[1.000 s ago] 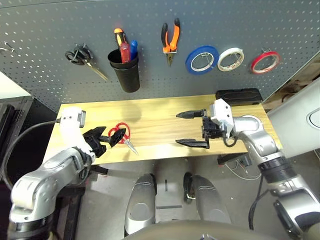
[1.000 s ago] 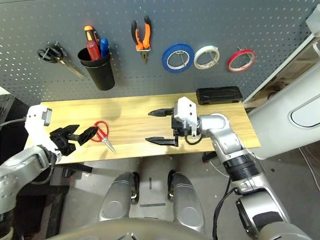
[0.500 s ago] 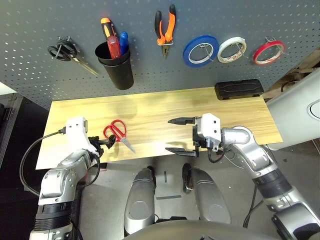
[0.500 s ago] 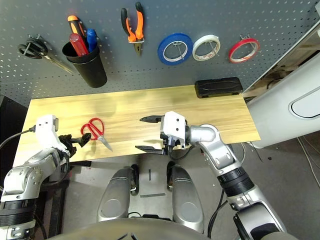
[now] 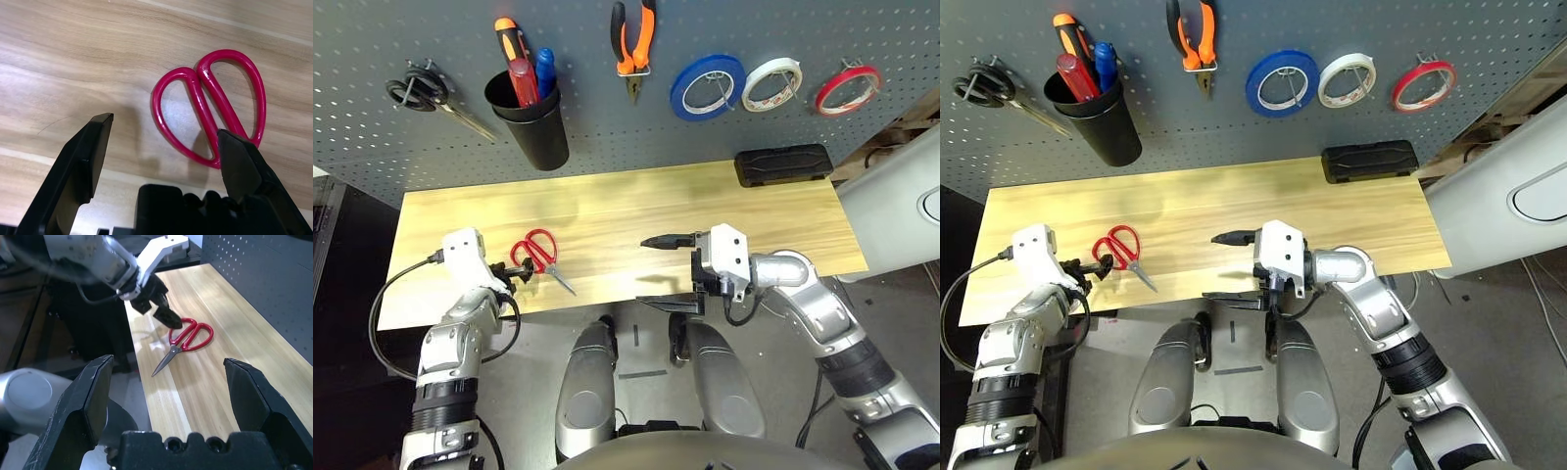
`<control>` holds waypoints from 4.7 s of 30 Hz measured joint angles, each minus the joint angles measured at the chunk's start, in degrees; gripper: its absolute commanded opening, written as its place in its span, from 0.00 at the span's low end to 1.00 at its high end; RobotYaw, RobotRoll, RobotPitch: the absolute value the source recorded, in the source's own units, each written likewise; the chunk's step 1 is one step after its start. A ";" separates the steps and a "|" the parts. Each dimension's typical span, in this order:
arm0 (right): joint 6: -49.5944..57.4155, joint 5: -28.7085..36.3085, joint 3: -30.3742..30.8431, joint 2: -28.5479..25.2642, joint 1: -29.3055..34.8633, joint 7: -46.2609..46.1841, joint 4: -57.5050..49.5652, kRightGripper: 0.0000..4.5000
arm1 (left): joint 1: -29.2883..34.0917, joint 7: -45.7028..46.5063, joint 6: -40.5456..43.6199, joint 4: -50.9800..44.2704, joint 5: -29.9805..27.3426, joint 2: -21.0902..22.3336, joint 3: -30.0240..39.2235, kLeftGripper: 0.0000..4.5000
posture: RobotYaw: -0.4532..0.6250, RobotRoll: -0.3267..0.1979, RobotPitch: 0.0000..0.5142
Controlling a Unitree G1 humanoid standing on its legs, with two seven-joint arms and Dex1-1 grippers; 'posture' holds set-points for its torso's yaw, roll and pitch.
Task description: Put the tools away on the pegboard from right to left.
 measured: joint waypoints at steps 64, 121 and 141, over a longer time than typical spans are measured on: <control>2.55 2.83 -1.14 -0.47 -0.23 -2.78 -1.16 1.00 | -5.65 -1.03 -9.28 8.98 7.53 -1.31 2.02 0.00 | 0.44 0.62 0.64; 8.15 26.63 -24.00 -6.63 -12.26 4.02 5.39 1.00 | -9.02 -12.76 -21.44 -7.15 -2.74 10.31 18.22 0.00 | 0.47 0.62 0.15; 8.47 26.58 -24.11 -5.53 -7.34 -1.24 -1.54 1.00 | -22.51 -10.82 -33.22 19.78 3.26 8.96 10.33 0.45 | 0.37 0.62 0.16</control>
